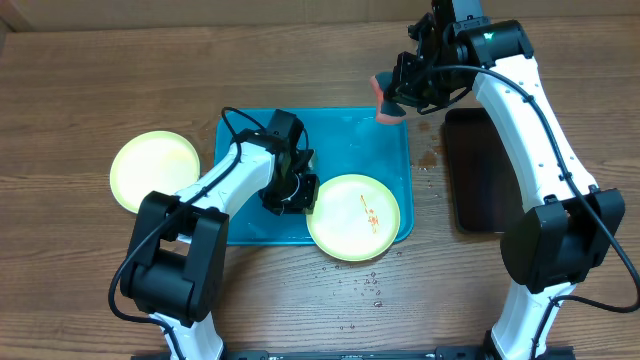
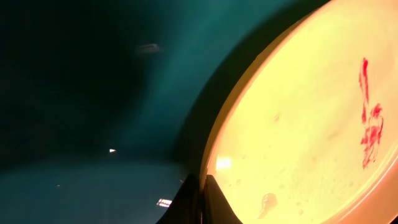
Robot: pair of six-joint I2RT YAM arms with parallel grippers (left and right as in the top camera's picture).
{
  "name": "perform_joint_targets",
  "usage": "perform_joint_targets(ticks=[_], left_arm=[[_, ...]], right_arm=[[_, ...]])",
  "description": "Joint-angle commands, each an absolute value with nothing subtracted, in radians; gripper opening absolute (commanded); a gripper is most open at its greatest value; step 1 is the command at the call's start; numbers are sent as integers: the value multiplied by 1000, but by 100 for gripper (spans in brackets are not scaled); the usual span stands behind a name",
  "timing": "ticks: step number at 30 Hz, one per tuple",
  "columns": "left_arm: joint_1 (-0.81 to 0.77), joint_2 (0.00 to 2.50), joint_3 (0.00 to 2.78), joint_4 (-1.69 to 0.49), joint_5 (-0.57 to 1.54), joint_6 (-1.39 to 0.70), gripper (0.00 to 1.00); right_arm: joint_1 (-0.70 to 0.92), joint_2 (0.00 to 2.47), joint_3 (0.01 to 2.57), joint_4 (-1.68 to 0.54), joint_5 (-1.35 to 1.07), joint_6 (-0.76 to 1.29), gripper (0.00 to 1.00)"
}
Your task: Clean dirty plates on tray and stack at the side
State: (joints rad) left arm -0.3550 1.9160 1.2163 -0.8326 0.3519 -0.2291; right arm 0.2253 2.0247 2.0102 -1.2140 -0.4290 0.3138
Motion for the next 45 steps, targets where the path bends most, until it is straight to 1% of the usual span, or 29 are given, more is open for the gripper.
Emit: perform_joint_targets(ticks=[1, 6, 9, 13, 17, 19, 22, 26, 30, 33, 35, 36, 41, 45], left_arm=[[-346, 1922, 1237, -821, 220, -205, 4], [-313, 1922, 1280, -775, 0, -204, 4], [-289, 1922, 1317, -716, -93, -195, 4], [-266, 1922, 1341, -637, -115, -124, 4], [-262, 1922, 1342, -632, -115, -97, 5], [-262, 1922, 1342, -649, -107, -109, 22], [-262, 1922, 1342, -700, -68, -158, 40], [-262, 1924, 1337, -785, 22, -250, 42], [-262, 1927, 1278, -763, 56, -374, 44], [-261, 1935, 1245, -726, 52, -390, 41], [-261, 1943, 1245, -719, 52, -390, 37], [-260, 1947, 1245, -711, 52, -390, 33], [-260, 1975, 1245, -683, 49, -390, 4], [-260, 1992, 1245, -687, 30, -389, 4]], right_arm=[[230, 2020, 2017, -1211, -428, 306, 4], [250, 2020, 2017, -1198, -400, 305, 4], [273, 2020, 2016, -1187, -370, 306, 4], [303, 2020, 2016, -1179, -329, 306, 4], [327, 2023, 2016, -1178, -290, 306, 4], [336, 2026, 2016, -1172, -281, 306, 4], [347, 2037, 2016, -1158, -281, 306, 4], [354, 2058, 2016, -1151, -281, 306, 4], [363, 2088, 2016, -1136, -281, 290, 4], [378, 2097, 2016, -1111, -276, 271, 4], [392, 2099, 2016, -1091, -256, 264, 4], [399, 2100, 2016, -1080, -236, 264, 4], [431, 2109, 2016, -1048, -194, 261, 4], [440, 2125, 2016, -1052, -191, 260, 4]])
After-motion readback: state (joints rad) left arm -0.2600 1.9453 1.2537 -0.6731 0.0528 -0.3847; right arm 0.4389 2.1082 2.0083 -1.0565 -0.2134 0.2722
